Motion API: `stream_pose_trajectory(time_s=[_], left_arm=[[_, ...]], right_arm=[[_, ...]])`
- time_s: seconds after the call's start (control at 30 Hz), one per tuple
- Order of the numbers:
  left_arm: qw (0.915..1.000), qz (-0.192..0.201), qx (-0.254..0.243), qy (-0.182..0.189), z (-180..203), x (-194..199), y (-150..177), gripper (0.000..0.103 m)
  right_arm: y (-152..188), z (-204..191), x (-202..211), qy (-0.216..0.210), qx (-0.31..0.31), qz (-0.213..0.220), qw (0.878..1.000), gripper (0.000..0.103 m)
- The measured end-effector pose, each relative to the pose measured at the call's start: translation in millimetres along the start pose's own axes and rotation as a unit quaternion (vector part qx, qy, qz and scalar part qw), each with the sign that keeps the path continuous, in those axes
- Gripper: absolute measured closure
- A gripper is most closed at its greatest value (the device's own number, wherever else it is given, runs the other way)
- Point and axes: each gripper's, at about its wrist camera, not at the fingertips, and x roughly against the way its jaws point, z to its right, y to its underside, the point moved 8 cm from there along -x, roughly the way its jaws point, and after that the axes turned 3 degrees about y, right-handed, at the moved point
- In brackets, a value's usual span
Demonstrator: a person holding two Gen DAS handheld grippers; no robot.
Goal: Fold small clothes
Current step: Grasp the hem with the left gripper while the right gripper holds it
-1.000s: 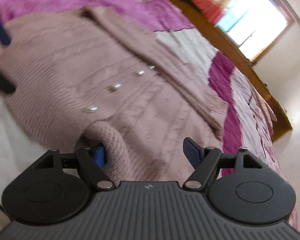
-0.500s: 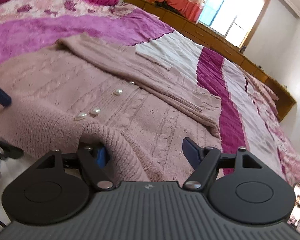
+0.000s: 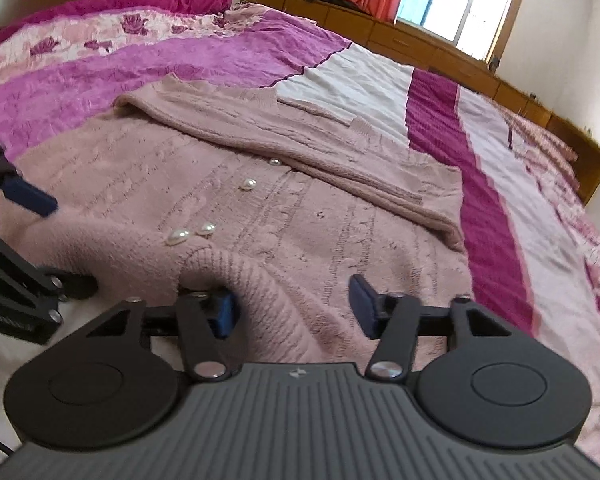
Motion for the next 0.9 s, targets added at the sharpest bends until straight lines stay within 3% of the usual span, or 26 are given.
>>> stream_pose_trajectory(time_s=[0.13, 0.3, 0.43, 0.57, 0.9], left_arm=[[0.9999, 0.009, 0.008, 0.010, 0, 0, -3, 0.031], [0.9996, 0.019, 0.000, 0.020, 2, 0, -6, 0.051], [0.9990, 0.028, -0.003, 0.035, 4, 2, -11, 0.075], [0.9984, 0.037, 0.007, 0.043, 2, 6, -16, 0.086], [0.9930, 0.088, 0.068, 0.040, -16, 30, -44, 0.090]], right_arm=[[-1, 1, -2, -0.017, -0.026, -0.001, 1.000, 0.067], [-4, 0, -3, -0.040, -0.050, 0.010, 0.998, 0.081], [-8, 1, -3, -0.051, -0.061, 0.024, 0.997, 0.083], [-11, 7, -1, -0.062, -0.087, 0.035, 0.994, 0.083], [-24, 16, 8, -0.087, -0.132, 0.060, 0.986, 0.086]])
